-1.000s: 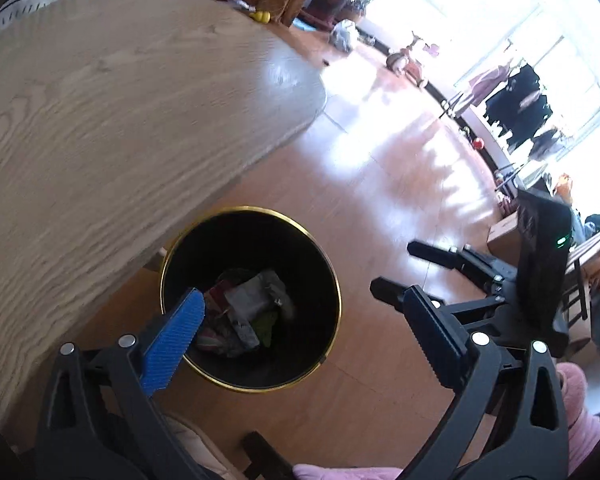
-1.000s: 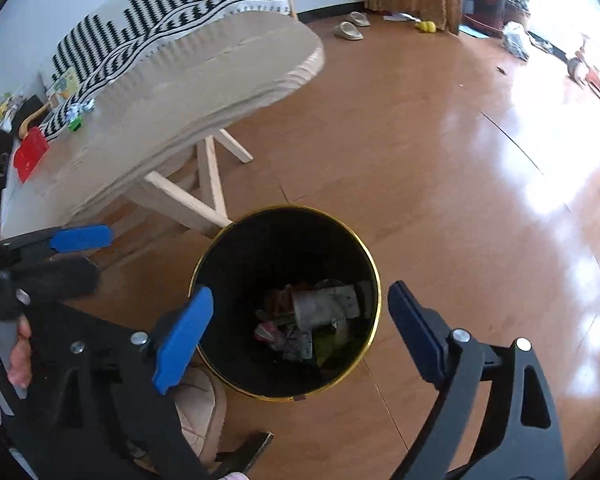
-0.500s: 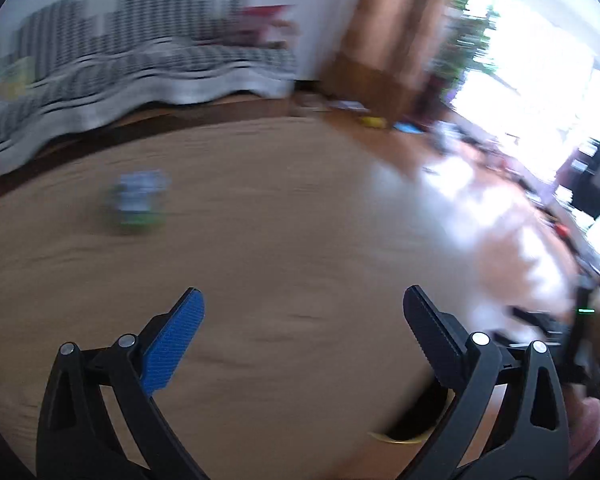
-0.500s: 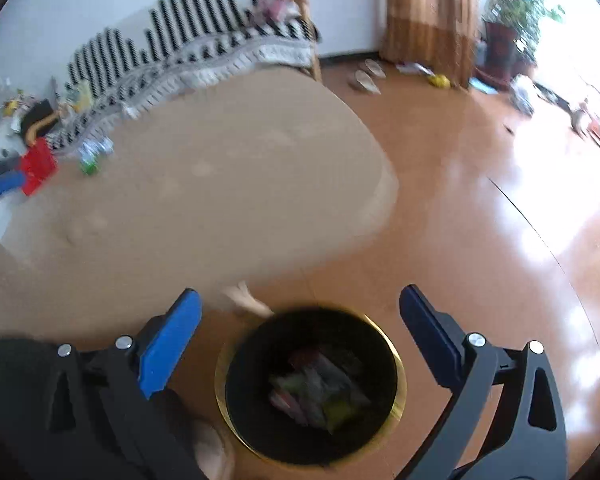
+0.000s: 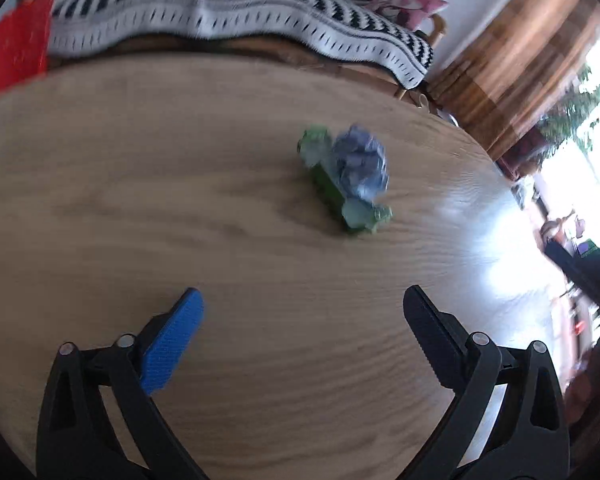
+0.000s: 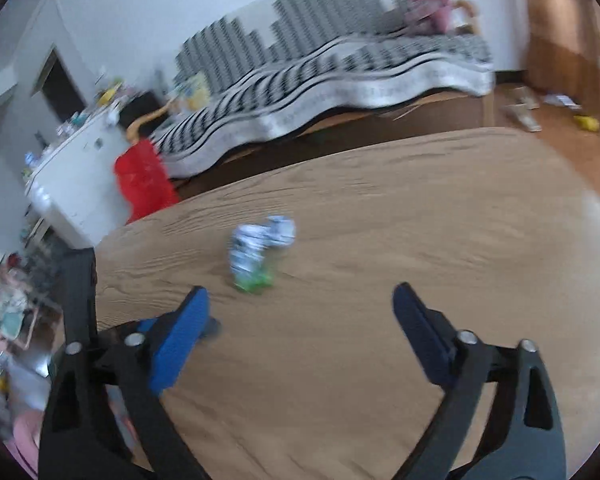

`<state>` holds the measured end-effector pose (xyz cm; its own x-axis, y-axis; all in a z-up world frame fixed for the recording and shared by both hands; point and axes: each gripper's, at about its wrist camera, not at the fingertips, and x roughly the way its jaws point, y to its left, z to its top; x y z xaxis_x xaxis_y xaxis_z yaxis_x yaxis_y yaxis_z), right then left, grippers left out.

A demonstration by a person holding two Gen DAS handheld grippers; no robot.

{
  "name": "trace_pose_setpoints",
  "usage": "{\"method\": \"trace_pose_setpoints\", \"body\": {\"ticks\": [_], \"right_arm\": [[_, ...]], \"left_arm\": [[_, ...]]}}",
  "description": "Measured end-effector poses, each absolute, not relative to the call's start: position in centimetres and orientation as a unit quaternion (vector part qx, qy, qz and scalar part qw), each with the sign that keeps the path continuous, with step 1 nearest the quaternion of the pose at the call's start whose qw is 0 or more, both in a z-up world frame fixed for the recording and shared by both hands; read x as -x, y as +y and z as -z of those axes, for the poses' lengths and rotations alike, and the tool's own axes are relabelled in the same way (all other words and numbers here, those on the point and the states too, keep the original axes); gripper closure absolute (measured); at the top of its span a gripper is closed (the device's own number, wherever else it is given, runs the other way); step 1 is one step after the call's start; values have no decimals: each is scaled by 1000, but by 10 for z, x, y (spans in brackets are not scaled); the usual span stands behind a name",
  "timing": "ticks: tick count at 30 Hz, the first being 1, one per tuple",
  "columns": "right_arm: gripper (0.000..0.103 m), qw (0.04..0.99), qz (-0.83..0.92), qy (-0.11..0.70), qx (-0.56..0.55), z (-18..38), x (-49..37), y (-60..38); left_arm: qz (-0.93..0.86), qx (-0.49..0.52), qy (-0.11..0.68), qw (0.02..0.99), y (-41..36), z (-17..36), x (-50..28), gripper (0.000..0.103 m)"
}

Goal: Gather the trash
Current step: 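Move both grippers back over the table toward the remaining trash, then grasp the crumpled foil with the right gripper, then the green plastic tray with the left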

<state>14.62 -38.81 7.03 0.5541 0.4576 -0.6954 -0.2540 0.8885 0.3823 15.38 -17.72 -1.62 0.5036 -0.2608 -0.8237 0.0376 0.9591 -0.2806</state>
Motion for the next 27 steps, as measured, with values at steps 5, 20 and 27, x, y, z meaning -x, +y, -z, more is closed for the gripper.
{"method": "trace_pose_setpoints", "body": {"ticks": [5, 20, 27], "right_arm": [[37, 849, -233, 468, -71, -43, -204, -309], [84, 871, -216, 427, -107, -49, -196, -339], [84, 881, -175, 413, -149, -57, -153, -382]], "left_arm": [[91, 65, 490, 864, -175, 22, -166, 6], [111, 71, 485, 864, -194, 22, -186, 6], [120, 112, 492, 855, -212, 21, -194, 6]]}}
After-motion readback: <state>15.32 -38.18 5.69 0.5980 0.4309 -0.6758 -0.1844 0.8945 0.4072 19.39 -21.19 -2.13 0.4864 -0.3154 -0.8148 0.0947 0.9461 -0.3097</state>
